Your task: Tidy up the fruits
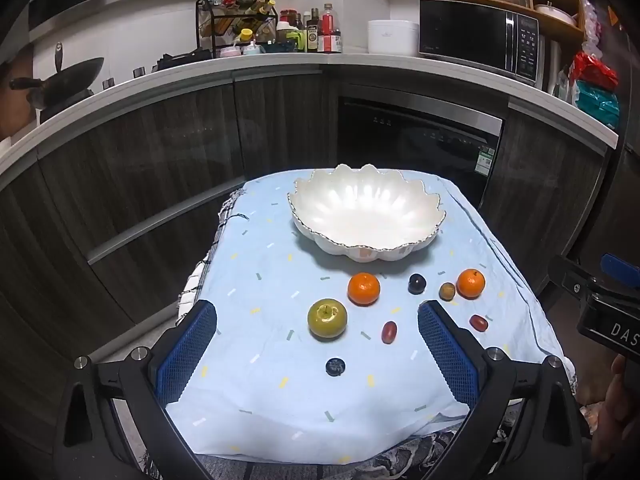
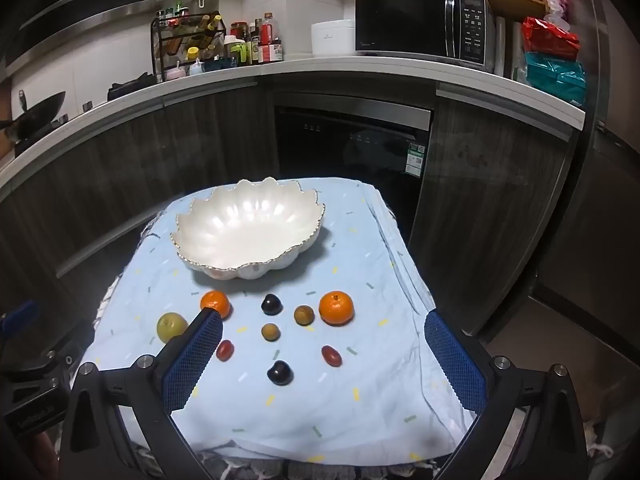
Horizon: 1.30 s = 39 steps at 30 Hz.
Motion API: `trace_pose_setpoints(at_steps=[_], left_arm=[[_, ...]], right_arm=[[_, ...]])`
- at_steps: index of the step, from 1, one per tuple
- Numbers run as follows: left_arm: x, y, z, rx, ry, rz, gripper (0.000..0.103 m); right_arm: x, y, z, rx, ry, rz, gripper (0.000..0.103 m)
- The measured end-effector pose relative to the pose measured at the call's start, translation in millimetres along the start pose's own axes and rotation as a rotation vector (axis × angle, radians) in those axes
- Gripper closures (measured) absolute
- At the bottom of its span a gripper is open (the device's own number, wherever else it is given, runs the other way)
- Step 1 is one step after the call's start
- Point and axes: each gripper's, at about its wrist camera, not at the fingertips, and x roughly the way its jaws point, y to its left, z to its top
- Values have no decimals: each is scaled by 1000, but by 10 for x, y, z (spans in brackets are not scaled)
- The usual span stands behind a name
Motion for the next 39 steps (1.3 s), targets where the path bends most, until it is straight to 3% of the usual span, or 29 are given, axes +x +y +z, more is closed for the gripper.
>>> trace_pose_setpoints(at_steps=[39], left_arm=[[17,-40,-55,9,22,-11,0]], right_arm=[[3,-17,-47,4,10,3,0]])
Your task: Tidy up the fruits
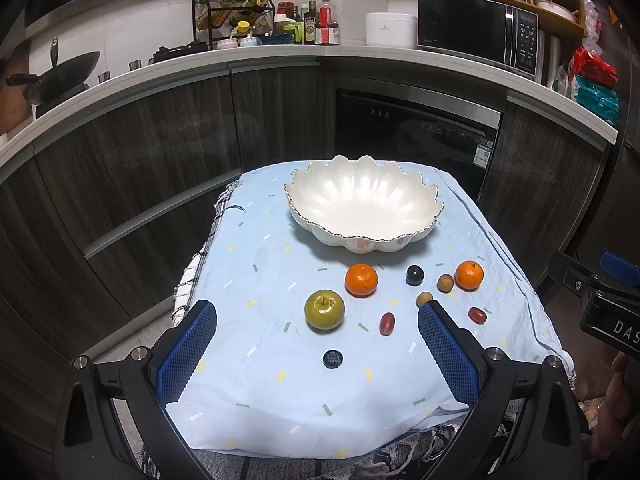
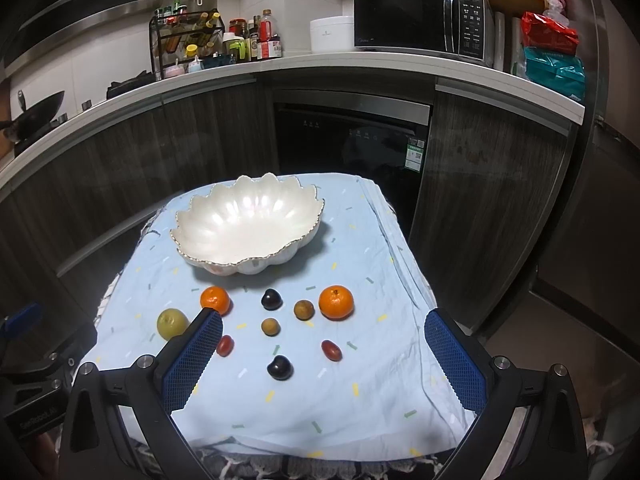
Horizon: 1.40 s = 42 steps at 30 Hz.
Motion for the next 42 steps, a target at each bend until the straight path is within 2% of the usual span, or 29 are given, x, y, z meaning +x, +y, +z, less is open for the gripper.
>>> trace_pose_setpoints(at_steps=[42], left_arm=[[92,52,-32,-10,27,-6,0]], right_arm=[[68,-14,-13,5,27,-1,0]])
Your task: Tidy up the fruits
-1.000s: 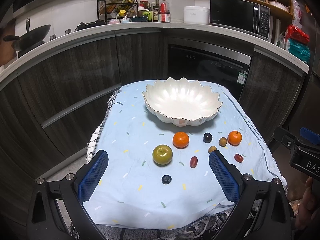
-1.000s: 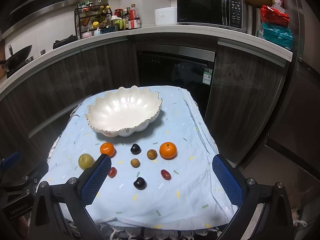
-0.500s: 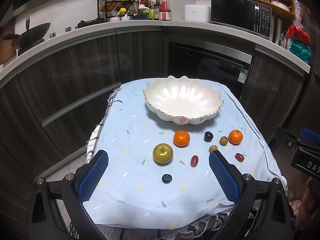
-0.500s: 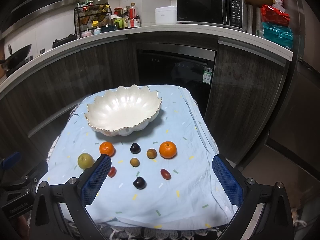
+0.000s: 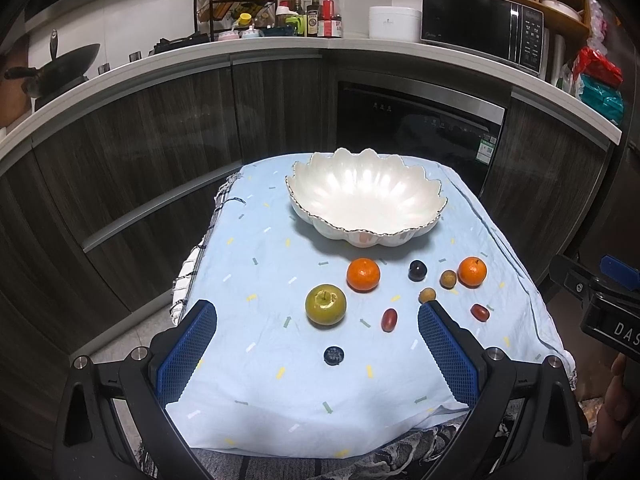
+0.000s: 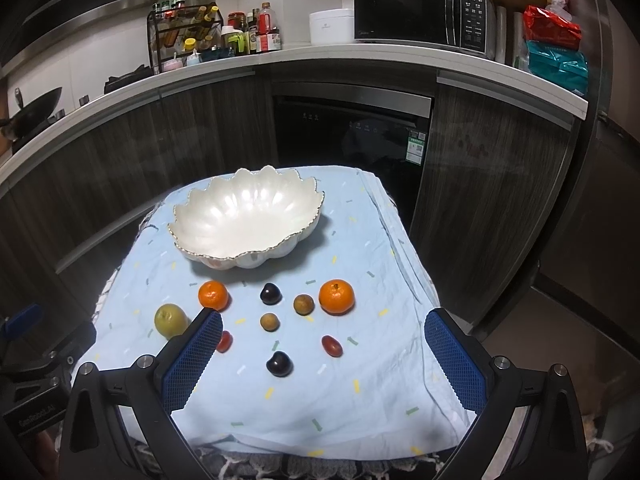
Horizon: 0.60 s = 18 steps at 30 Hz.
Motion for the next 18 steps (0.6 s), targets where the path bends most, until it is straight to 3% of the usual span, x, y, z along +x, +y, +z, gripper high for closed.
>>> trace_pose_setpoints(at_steps=[18], left_arm=[[152,-49,62,29,60,-9,0]], right_arm=[[101,21,26,-3,26,7,0]])
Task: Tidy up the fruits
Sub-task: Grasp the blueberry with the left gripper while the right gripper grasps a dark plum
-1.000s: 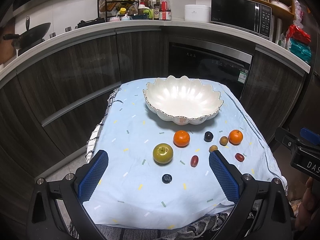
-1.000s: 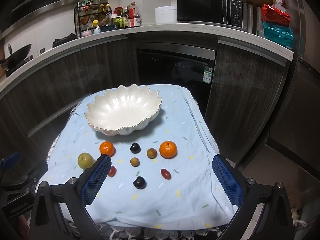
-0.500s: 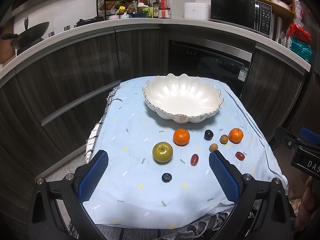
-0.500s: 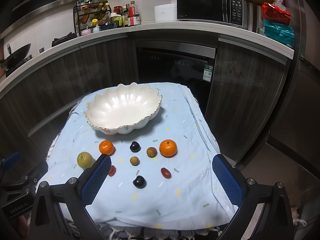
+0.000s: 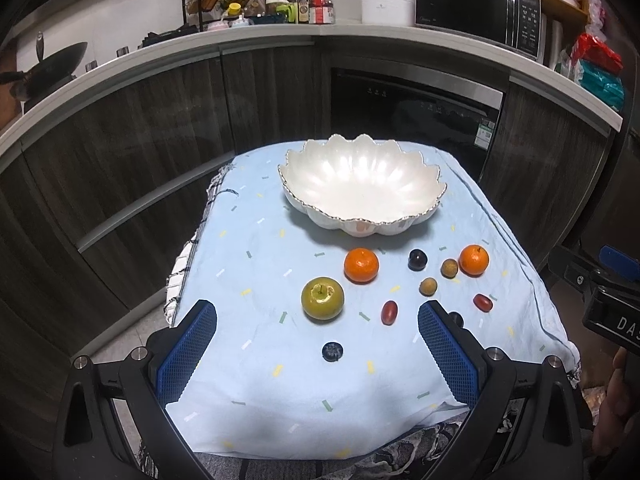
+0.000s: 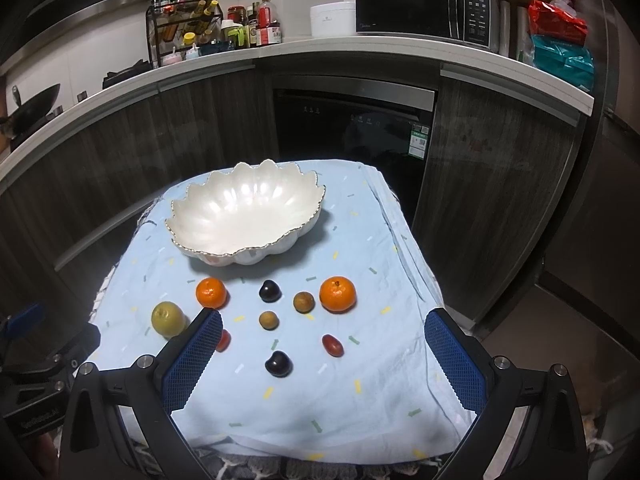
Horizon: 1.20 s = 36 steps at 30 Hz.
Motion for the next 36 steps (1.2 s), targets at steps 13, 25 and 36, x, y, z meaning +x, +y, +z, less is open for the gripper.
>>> trace_pose_setpoints(at_steps=[13,25,36], left_arm=[[261,-48,53,37,76,11,0],[560,-88,33,49,165,12,19],[832,-100,-71,46,250,-18,24]], right_arm=[[249,-16,52,-1,60,9,0],[552,43,31,-39,110,25,5],[812,143,-72,-81,186,60,12]])
